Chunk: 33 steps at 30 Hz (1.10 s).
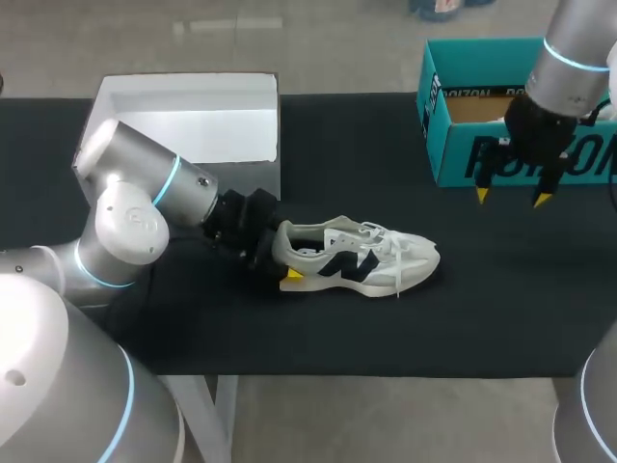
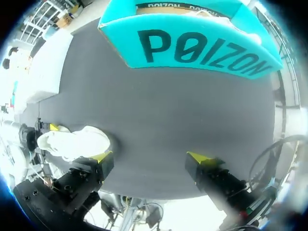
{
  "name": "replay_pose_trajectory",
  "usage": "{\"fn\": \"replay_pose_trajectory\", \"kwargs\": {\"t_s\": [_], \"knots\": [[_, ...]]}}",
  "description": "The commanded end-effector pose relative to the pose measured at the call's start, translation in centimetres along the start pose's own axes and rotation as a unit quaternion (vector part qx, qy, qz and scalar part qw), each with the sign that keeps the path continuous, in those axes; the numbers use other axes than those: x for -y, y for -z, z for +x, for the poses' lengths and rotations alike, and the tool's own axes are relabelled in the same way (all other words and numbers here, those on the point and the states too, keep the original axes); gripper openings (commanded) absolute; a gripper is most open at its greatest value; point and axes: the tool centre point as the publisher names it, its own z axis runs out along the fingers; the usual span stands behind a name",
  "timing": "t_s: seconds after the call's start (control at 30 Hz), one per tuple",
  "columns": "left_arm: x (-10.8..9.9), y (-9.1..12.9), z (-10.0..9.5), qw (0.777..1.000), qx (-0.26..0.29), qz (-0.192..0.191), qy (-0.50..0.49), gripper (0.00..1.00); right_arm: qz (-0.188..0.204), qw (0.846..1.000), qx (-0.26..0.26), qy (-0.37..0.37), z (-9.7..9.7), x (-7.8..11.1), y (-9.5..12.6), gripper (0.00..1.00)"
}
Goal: Take the shoe out of the shoebox, open the shoe tongue, remove and reinsert the insole, then place the shoe into the shoebox
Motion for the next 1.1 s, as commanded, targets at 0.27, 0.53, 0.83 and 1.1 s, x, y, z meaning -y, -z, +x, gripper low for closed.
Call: {"fn": "replay_pose_trajectory", "kwargs": {"t_s": [0.27,0.53,0.83,1.1], "knots": [[-0.1,-0.2,-0.1,1.000,-0.001,0.000,0.000,0.00,-0.098,0.981,-0.008,-0.165,7.0,4.7,1.5,1.00],[-0.1,-0.2,-0.1,1.000,-0.001,0.000,0.000,0.00,-0.094,0.982,0.022,-0.161,11.5,5.8,-0.1,1.00],[-0.1,-0.2,-0.1,1.000,-0.001,0.000,0.000,0.00,-0.047,0.987,-0.018,-0.150,12.7,6.1,-0.3,1.00],[-0.1,-0.2,-0.1,1.000,-0.001,0.000,0.000,0.00,-0.082,0.985,0.024,-0.149,13.7,6.2,-0.1,1.00]]}}
